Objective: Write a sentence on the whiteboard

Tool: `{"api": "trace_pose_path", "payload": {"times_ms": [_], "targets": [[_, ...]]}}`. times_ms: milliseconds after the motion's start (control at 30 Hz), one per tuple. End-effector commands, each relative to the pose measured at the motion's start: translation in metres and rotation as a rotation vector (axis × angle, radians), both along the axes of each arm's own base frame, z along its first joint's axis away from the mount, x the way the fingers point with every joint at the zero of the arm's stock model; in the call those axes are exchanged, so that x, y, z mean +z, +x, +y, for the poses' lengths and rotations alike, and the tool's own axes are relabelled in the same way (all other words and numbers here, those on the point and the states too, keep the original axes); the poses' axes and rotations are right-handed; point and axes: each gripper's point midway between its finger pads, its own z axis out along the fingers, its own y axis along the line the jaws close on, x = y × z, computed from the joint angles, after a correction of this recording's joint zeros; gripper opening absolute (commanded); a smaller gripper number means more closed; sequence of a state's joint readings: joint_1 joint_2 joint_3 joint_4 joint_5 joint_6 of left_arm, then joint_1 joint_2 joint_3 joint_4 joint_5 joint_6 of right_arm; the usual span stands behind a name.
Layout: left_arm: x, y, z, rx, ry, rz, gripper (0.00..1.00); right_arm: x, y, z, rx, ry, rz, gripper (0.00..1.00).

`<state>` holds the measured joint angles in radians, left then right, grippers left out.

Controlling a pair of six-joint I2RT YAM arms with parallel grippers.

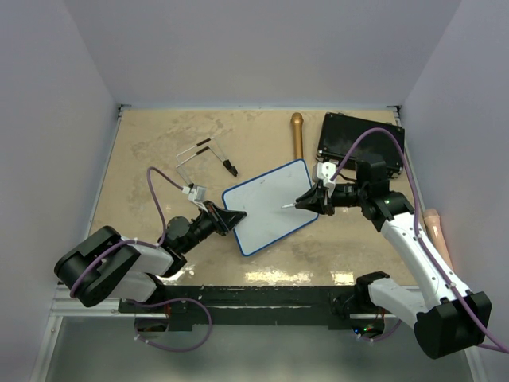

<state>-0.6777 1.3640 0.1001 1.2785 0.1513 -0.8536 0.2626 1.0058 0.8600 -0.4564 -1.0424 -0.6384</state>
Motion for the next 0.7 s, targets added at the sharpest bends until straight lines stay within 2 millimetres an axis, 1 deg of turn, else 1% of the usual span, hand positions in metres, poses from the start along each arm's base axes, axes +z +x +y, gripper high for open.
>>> {"api": "trace_pose_path", "payload": {"times_ms": [0,500,667], "targets": [[0.0495,-0.0023,0.0000,0.000,-0.114,-0.189,0.00,0.0223,0.0010,0.0022,0.025,0.027,-0.067,0.00],[0.0489,-0.0031,0.0006,-0.001,-0.116,-0.186,0.00,0.0228,0.0001,0.0025,0.030,0.026,-0.071,0.00],[0.0526,-0.0021,0.0039,0.019,-0.145,-0.176,0.00,0.0234,0.0004,0.0020,0.026,0.023,-0.070,0.00]]}}
